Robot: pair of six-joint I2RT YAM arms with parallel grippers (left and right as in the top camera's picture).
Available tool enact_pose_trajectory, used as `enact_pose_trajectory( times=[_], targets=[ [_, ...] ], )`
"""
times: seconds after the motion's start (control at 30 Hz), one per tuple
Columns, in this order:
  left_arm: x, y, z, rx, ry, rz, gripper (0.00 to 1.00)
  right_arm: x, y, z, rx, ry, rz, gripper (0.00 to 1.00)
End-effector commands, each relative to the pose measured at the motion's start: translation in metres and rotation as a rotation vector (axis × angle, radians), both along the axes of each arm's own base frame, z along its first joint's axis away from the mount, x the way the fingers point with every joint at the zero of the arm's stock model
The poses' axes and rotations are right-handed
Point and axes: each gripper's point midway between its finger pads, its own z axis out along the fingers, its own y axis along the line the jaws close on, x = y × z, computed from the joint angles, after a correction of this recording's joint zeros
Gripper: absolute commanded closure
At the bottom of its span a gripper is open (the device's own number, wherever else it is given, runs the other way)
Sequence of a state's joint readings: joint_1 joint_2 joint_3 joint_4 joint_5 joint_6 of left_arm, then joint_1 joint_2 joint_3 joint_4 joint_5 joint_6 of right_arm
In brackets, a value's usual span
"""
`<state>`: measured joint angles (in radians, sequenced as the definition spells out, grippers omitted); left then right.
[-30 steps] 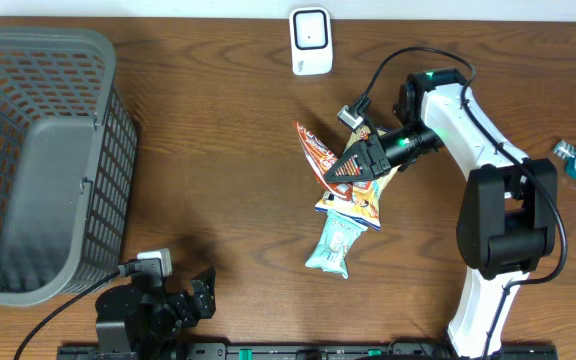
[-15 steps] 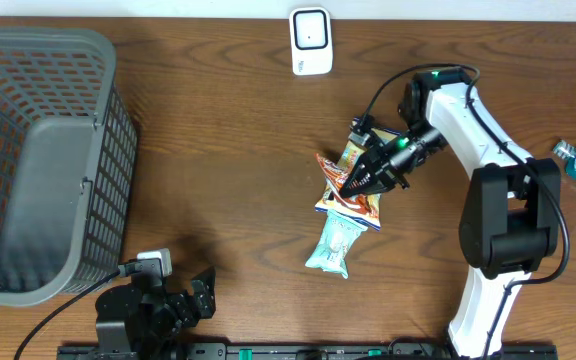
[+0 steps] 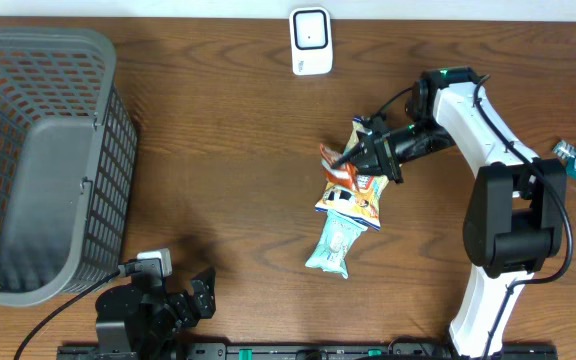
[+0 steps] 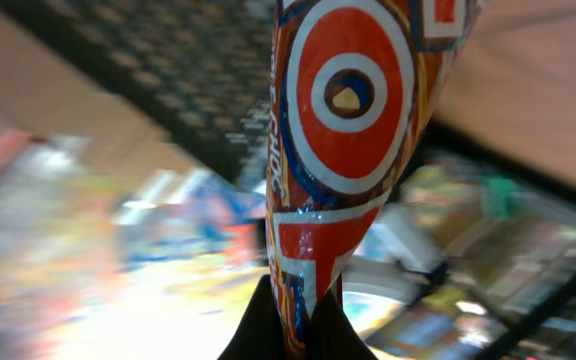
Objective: Scan the item barcode
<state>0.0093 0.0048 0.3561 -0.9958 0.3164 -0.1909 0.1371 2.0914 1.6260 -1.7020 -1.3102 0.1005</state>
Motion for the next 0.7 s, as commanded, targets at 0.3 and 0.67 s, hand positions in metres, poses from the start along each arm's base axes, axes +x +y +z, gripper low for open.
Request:
enact_pose_trajectory(
  times=[0.3, 0.67],
  targets=[
    [-0.002, -0.002, -0.003, -0.015, 0.016, -0.002, 0.02, 0.011, -0.002, 0.071, 0.281, -0.494, -0.082, 0.99],
    [-0.002, -0.002, -0.003, -0.015, 0.016, -0.002, 0.02, -0.061, -0.035, 0.092, 0.023, -0.949, 0.185, 0.99]
  ],
)
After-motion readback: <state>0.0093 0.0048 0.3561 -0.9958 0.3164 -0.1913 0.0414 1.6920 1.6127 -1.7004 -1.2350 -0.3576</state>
